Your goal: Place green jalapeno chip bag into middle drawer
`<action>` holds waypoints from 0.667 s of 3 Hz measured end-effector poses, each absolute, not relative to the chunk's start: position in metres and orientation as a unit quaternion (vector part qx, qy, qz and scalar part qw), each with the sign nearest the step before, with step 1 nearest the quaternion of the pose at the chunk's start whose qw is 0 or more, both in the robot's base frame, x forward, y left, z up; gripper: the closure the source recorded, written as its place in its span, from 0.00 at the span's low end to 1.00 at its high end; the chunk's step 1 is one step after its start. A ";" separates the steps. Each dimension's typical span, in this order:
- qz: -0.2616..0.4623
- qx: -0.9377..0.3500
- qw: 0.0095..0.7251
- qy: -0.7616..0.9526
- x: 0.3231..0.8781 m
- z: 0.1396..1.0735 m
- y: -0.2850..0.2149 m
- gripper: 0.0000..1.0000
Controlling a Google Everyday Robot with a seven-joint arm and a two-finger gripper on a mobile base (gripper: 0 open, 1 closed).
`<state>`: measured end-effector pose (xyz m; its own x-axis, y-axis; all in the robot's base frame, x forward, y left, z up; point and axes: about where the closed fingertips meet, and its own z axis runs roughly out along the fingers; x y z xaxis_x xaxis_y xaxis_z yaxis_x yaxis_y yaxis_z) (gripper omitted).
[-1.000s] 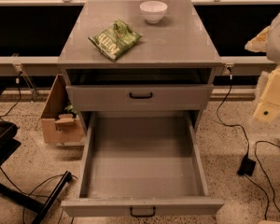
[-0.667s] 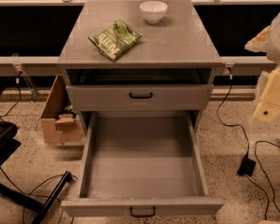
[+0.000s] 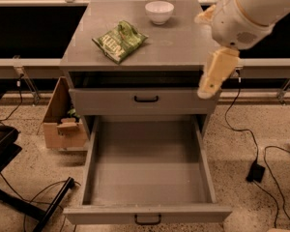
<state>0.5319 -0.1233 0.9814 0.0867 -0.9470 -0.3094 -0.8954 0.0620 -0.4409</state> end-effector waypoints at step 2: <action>-0.120 -0.731 0.337 0.581 0.623 1.008 -0.016 0.00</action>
Offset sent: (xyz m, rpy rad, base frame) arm 0.1458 0.1576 0.0389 -0.0715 -0.3214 0.2031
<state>0.6234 -0.0162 1.0075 0.2950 -0.9309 -0.2155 -0.7689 -0.0974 -0.6320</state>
